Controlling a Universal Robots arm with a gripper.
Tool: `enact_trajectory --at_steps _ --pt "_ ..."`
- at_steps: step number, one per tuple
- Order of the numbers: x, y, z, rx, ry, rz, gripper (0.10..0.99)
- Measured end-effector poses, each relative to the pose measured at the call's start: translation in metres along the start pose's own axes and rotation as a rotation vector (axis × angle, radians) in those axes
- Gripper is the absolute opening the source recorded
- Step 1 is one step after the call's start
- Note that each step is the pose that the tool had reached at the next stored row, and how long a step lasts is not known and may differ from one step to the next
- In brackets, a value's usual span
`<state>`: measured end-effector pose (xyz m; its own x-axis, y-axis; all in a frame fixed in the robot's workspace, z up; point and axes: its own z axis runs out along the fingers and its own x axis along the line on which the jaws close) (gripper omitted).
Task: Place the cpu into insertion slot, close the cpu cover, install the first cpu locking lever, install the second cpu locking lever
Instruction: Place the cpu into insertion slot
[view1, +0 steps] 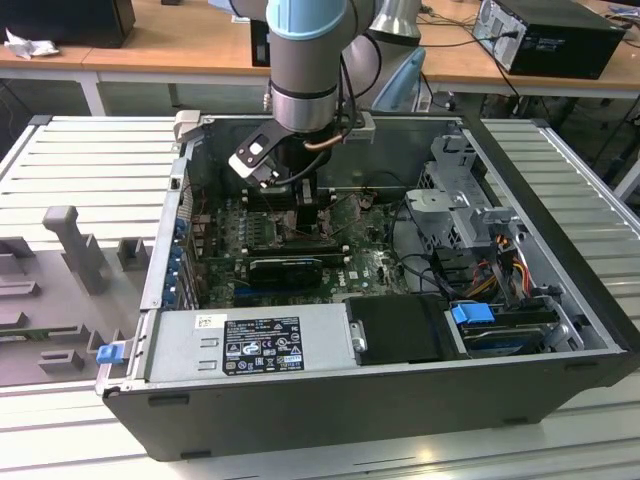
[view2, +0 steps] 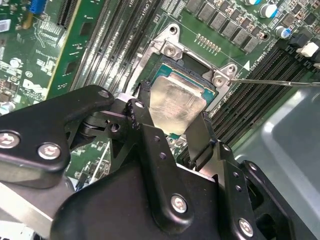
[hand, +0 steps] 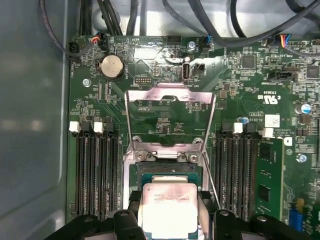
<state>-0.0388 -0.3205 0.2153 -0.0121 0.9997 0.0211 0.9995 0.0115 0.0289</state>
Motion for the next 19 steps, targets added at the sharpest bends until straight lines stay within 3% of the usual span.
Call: enact_trajectory --at_steps 7,9,19 --pt "0.0027 -0.0002 0.0069 0.000 0.0007 0.017 0.529" --pt "0.0027 -0.0002 0.0079 -0.001 -0.0001 0.044 0.529" --pt "0.0025 0.0003 0.0132 -0.001 -0.0004 0.046 0.529"
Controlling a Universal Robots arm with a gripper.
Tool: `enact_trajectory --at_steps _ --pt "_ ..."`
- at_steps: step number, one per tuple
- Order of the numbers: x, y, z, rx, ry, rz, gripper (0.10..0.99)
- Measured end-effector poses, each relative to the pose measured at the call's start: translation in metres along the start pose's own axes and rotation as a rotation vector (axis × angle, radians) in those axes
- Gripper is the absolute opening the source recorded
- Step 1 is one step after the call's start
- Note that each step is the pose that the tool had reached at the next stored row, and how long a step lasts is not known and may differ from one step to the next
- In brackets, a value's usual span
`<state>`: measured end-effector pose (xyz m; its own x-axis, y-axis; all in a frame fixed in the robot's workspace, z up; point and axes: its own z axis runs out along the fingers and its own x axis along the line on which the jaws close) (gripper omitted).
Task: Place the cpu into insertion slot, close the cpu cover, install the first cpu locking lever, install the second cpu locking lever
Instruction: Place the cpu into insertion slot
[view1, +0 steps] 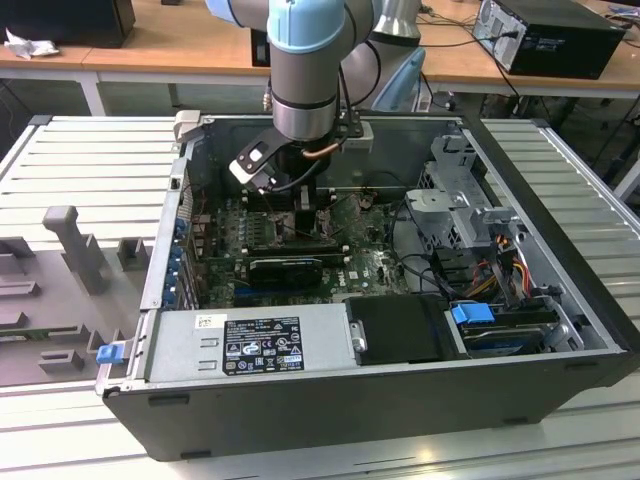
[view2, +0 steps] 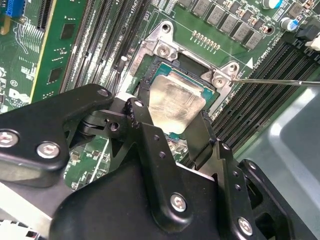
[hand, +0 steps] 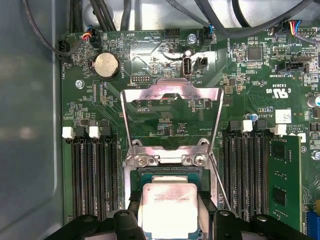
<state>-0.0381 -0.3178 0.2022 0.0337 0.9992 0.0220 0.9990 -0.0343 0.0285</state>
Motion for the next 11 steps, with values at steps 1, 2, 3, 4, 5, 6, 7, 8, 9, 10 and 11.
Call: enact_trajectory --at_steps 1,2,3,4,5,6,7,8,9,10,11 --pt "0.0001 0.0000 0.0001 0.000 0.0001 0.000 0.529" --pt "0.0001 0.0000 0.0002 0.000 0.0002 0.000 0.529" --pt "0.0001 0.0000 0.0002 0.000 0.0003 0.000 0.529" --pt "0.0001 0.0000 0.0002 0.000 0.0002 0.000 0.529" --pt "0.0001 0.0001 0.0002 0.000 0.0003 0.000 0.529" --pt "0.0001 0.0001 0.0002 0.000 0.0003 0.000 0.537" --pt "0.0001 0.0002 0.0002 0.000 0.0003 0.000 0.604" --pt "0.0001 0.0003 0.0002 0.000 0.0003 0.000 0.604" --pt "0.0001 0.0003 0.0002 0.000 0.0003 0.000 0.604" --pt "0.0001 0.0003 0.0002 0.000 0.0003 0.000 0.604" --pt "0.0001 0.0004 0.0003 0.000 0.0002 0.000 0.604"
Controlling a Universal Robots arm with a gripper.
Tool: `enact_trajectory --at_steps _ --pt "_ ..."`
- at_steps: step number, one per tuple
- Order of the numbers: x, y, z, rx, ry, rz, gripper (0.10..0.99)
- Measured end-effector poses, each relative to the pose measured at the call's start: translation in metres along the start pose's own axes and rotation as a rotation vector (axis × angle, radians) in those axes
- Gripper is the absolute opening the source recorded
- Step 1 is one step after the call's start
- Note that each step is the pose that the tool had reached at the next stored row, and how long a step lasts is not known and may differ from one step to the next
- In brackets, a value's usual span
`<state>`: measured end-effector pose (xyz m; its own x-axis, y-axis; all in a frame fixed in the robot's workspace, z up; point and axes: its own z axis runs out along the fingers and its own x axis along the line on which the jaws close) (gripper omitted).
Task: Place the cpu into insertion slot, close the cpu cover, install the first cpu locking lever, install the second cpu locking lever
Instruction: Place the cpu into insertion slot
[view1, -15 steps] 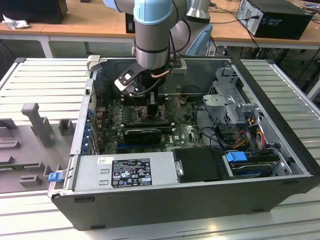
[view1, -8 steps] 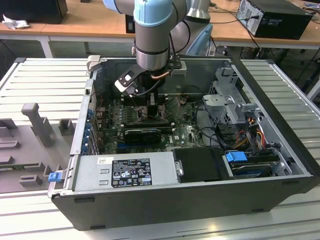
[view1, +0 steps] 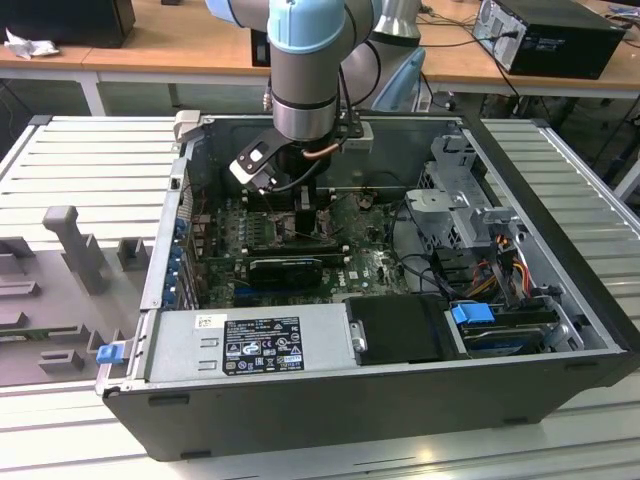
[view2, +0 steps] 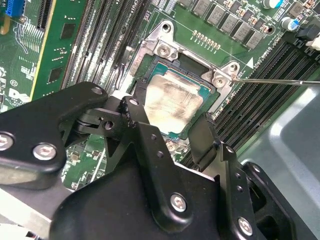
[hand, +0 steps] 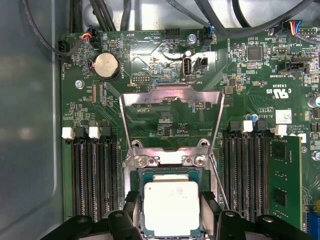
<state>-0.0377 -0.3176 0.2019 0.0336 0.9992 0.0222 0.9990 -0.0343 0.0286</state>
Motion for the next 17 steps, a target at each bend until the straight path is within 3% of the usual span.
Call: enact_trajectory --at_steps 12,17 --pt "0.0020 -0.0001 0.0016 0.000 0.0003 0.000 0.604" --pt "0.0021 0.0000 -0.0012 0.000 0.0001 0.000 0.604"
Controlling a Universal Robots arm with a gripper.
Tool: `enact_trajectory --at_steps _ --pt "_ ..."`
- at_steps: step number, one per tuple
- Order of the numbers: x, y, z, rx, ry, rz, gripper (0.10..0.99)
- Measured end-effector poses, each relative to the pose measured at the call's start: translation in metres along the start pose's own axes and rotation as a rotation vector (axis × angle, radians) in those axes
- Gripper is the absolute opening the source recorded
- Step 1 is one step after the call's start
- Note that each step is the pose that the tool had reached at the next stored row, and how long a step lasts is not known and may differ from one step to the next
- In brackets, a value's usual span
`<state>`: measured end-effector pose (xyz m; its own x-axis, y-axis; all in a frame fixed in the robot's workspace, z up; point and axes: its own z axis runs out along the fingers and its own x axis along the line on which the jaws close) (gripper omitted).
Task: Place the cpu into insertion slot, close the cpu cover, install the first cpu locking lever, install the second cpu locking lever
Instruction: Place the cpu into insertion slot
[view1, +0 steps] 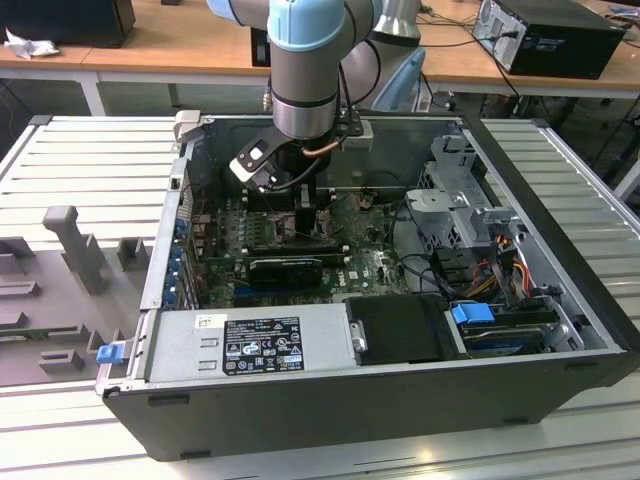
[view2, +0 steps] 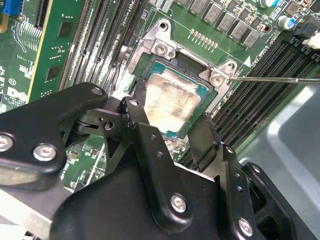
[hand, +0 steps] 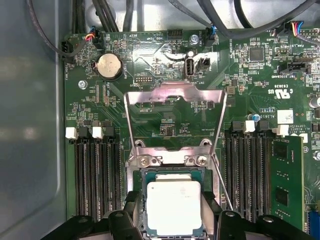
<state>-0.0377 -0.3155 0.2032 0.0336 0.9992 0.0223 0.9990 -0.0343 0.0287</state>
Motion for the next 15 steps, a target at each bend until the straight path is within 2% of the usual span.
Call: enact_trajectory --at_steps 4,10,12,13,14,15 --pt "-0.0001 0.0000 -0.0004 0.000 -0.0007 0.000 0.604" --pt "0.0001 0.0002 -0.0061 0.000 -0.0017 0.000 0.604" --pt "-0.0002 0.0001 -0.0064 0.000 -0.0084 0.000 0.459" --pt "-0.0010 0.0001 -0.0064 0.000 -0.0144 0.001 0.337" --pt "-0.0013 0.0002 -0.0064 0.000 -0.0164 0.001 0.278" --pt "-0.0014 0.0002 -0.0065 0.000 -0.0173 0.001 0.278"
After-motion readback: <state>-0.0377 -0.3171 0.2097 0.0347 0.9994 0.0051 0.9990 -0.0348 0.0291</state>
